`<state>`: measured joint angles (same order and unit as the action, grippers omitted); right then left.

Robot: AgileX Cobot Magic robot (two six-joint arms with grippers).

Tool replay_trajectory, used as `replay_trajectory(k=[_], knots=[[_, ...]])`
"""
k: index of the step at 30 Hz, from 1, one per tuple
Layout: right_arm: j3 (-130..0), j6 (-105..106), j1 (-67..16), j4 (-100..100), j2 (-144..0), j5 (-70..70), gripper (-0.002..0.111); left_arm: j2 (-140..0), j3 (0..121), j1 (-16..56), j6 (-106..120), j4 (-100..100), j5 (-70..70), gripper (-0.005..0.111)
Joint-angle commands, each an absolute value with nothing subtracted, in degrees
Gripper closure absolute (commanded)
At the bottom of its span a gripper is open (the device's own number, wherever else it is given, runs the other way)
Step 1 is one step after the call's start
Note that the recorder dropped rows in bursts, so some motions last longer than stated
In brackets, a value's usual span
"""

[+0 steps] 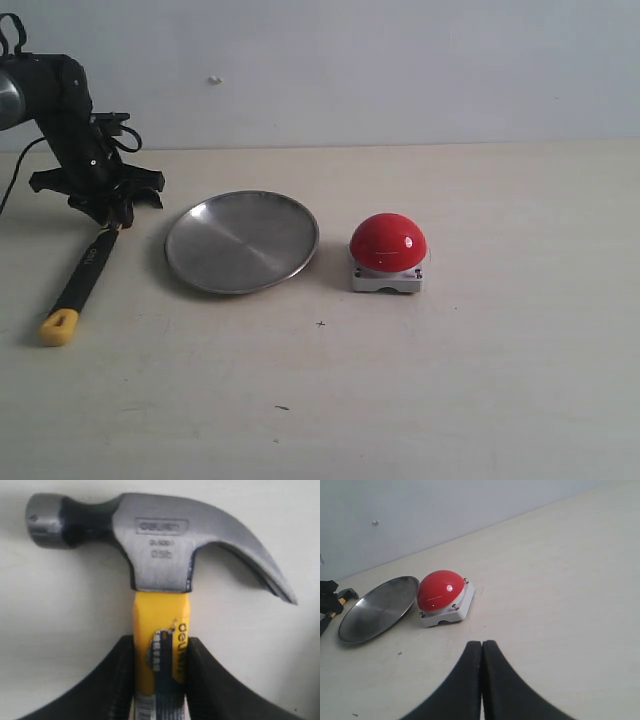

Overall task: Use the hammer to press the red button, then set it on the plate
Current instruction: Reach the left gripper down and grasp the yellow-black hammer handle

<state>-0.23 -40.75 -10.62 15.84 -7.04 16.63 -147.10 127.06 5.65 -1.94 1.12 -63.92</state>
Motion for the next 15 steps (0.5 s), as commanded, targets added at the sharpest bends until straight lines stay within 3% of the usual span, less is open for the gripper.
replay_trajectory(k=[1, 15], knots=[[0.0, -40.6, -10.7, 15.9, -6.9, 16.2, 0.108, -147.4, 127.3, 5.9, -1.3, 1.1, -64.1, 0.106], [0.0, -40.6, -10.7, 15.9, -6.9, 16.2, 0.108, -139.8, 125.4, 6.0, -0.8, 4.3, -60.3, 0.107]])
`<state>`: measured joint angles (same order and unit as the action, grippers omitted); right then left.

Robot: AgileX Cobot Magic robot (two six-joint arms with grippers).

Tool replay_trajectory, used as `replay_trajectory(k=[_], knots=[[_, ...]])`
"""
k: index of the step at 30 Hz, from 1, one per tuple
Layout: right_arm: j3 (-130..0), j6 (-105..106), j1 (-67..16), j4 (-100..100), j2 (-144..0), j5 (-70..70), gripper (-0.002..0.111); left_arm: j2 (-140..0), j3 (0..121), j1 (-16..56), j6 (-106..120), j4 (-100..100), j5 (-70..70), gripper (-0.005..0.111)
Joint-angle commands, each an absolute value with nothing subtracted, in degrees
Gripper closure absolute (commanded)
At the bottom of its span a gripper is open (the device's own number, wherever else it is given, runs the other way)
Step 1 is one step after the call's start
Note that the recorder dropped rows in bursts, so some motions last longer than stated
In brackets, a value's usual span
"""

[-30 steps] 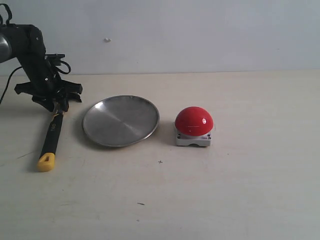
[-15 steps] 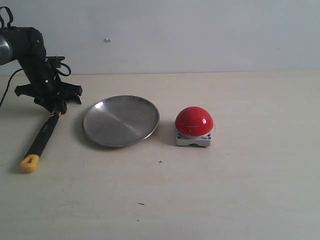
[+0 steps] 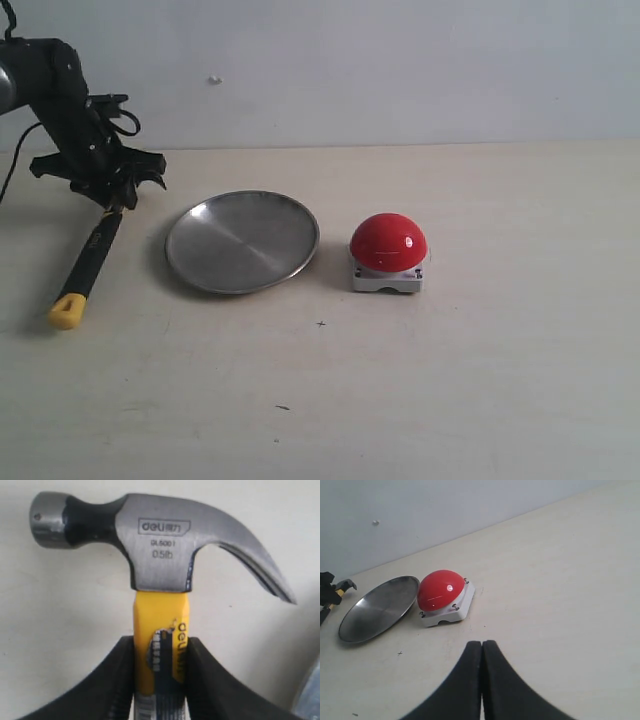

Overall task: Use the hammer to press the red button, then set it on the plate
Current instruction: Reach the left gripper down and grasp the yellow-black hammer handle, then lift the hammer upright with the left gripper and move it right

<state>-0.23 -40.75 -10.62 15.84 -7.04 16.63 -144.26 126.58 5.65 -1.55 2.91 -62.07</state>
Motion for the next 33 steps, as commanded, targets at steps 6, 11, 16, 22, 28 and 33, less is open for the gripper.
replay_trajectory(k=[6, 11, 16, 22, 28, 33], knots=[[0.0, -40.6, -10.7, 15.9, -6.9, 16.2, 0.108, -127.2, 112.4, 6.1, 1.3, 4.3, -53.2, 0.107], [0.0, -40.6, -10.7, 15.9, -6.9, 16.2, 0.108, -107.2, 85.9, 6.1, 1.8, 8.8, -32.4, 0.107], [0.0, -40.6, -10.7, 15.9, -6.9, 16.2, 0.108, -92.6, 65.4, 7.0, 6.0, 17.1, -13.7, 0.107], [0.0, -40.6, -10.7, 15.9, -6.9, 16.2, 0.108, -77.2, 52.6, 14.6, 5.8, 18.2, -2.9, 0.107], [0.0, -40.6, -10.7, 15.9, -6.9, 16.2, 0.108, -69.3, 45.4, 23.6, 5.5, 18.9, 3.7, 0.107], [0.0, -40.6, -10.7, 15.9, -6.9, 16.2, 0.108, -66.2, 39.1, 27.5, 2.6, 18.9, 14.6, 0.107]])
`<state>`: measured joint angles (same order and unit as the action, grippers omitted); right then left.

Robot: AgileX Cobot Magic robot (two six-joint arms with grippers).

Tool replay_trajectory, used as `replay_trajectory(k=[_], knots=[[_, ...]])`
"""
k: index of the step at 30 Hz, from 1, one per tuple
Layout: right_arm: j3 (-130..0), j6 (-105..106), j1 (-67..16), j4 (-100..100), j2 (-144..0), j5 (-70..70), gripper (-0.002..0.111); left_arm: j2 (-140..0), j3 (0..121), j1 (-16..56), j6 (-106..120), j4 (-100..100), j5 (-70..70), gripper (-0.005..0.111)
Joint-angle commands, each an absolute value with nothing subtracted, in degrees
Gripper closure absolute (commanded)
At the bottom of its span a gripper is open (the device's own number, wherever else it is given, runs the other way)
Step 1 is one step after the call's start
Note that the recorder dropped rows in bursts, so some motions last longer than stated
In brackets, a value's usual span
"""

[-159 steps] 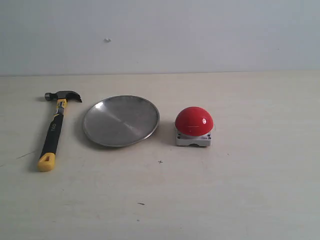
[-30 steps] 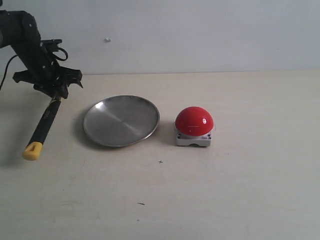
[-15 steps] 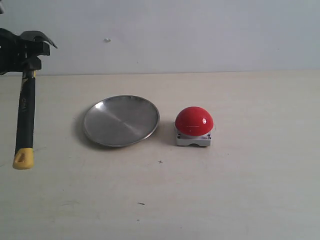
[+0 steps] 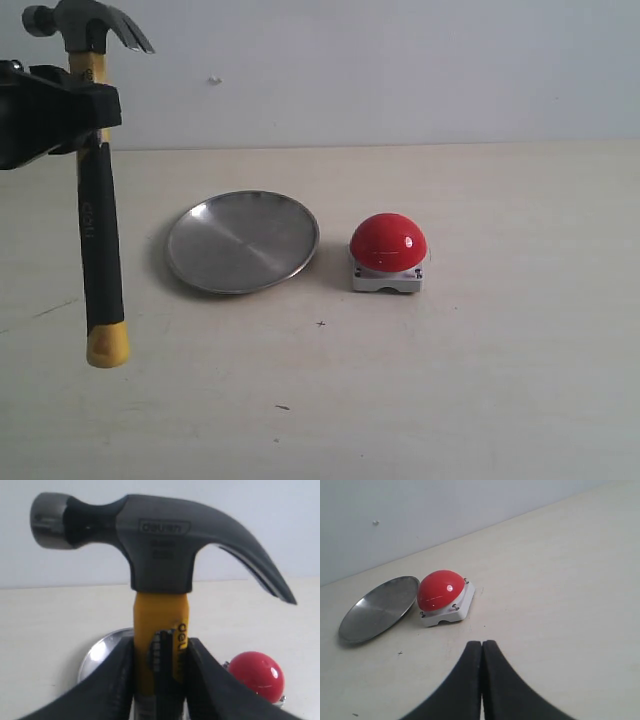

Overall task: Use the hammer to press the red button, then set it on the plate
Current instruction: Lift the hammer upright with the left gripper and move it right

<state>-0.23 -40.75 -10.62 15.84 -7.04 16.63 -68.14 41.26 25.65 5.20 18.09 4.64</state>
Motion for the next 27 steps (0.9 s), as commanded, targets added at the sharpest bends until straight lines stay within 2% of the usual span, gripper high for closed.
replay_trajectory(k=[1, 10, 16, 23, 27], knots=[[0.0, -40.6, -10.7, 15.9, -6.9, 16.2, 0.108, -66.1, 38.4, 28.0, 2.0, 18.9, 15.6, 0.107], [0.0, -40.6, -10.7, 17.1, -6.9, 14.7, 0.108, -66.1, 33.4, 33.3, 0.3, 15.5, 20.1, 0.107], [0.0, -40.3, -10.7, 18.0, -6.9, 2.2, 0.108, -66.1, 30.6, 34.2, -6.3, 10.7, 27.2, 0.107], [0.0, -40.8, -10.7, 17.9, -6.9, -9.0, 0.108, -66.1, 30.5, 34.2, -9.0, 9.2, 27.6, 0.107], [0.0, -49.9, -10.7, 16.9, -6.9, -16.4, 0.108, -66.1, 30.5, 34.2, -13.2, 4.1, 28.0, 0.107]])
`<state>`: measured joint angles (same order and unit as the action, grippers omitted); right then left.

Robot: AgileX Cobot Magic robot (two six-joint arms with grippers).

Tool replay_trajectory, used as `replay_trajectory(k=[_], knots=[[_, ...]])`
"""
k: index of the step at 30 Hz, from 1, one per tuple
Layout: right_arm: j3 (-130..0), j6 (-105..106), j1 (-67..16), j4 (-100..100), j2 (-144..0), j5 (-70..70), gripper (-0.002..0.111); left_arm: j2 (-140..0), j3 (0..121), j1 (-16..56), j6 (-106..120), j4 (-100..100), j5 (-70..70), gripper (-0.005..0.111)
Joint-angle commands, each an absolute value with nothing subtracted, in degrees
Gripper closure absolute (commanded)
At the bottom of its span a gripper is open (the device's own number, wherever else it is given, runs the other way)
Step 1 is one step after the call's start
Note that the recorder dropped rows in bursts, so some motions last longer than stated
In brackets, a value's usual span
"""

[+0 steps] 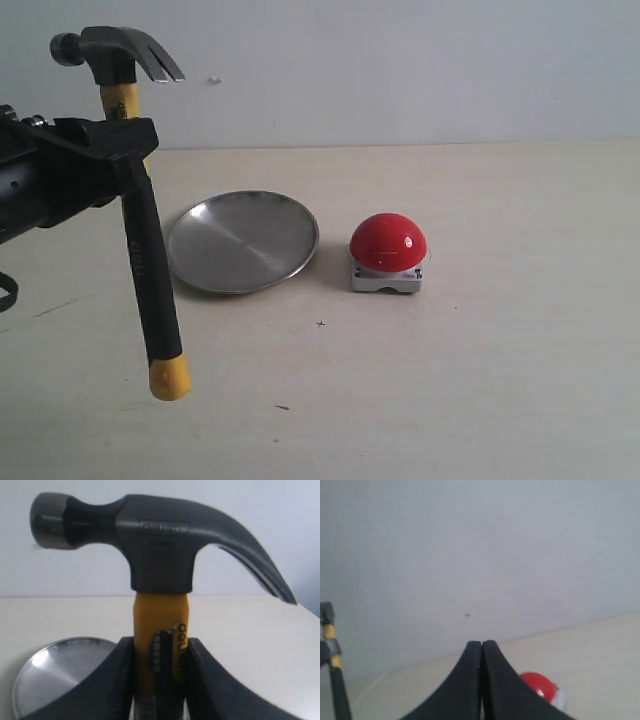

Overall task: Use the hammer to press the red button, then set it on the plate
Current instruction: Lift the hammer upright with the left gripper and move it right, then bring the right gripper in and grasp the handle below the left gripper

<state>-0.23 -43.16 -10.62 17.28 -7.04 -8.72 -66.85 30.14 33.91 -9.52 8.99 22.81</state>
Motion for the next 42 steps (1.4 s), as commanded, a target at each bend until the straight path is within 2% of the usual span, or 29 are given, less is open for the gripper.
replay_trajectory(k=[1, 5, 10, 16, 21, 25, 30, 34, 38, 42], knots=[[0.0, -51.1, -10.7, 16.9, -6.9, -19.4, 0.108, -66.1, 30.5, 34.2, -14.3, 2.3, 28.3, 0.107], [0.0, -55.6, -10.7, 28.6, -7.2, -29.7, 0.108, -66.1, 30.5, 34.2, -18.4, -1.1, 29.8, 0.107], [-4.4, -69.2, -10.7, 44.6, -14.4, -27.7, 0.108, -66.1, 31.0, 34.2, -22.2, -4.4, 32.6, 0.107], [-11.0, -70.1, -10.7, 51.3, -34.0, -35.7, 0.108, -66.2, 32.7, 34.2, -25.3, -5.7, 32.2, 0.107], [-17.1, -69.4, -10.7, 58.7, -57.1, -46.6, 0.107, -68.6, 35.0, 34.2, -30.7, -12.2, 32.0, 0.107], [-21.4, -66.0, -11.4, 58.8, -72.7, -51.4, 0.094, -71.1, 37.3, 34.2, -34.3, -15.9, 29.9, 0.107], [-29.1, -62.0, -17.9, 58.4, -85.8, -52.4, 0.070, -73.5, 40.8, 34.2, -34.2, -15.9, 24.0, 0.107], [-33.7, -57.8, -23.0, 55.1, -90.3, -54.4, 0.059, -75.1, 42.3, 34.2, -33.3, -15.9, 22.7, 0.107], [-37.4, -53.4, -26.3, 48.3, -92.4, -49.4, 0.046, -75.8, 42.8, 34.2, -33.2, -15.9, 22.3, 0.107], [-39.7, -52.6, -27.3, 45.3, -94.7, -49.8, 0.040, -75.8, 42.8, 34.2, -33.2, -15.9, 22.1, 0.107]])
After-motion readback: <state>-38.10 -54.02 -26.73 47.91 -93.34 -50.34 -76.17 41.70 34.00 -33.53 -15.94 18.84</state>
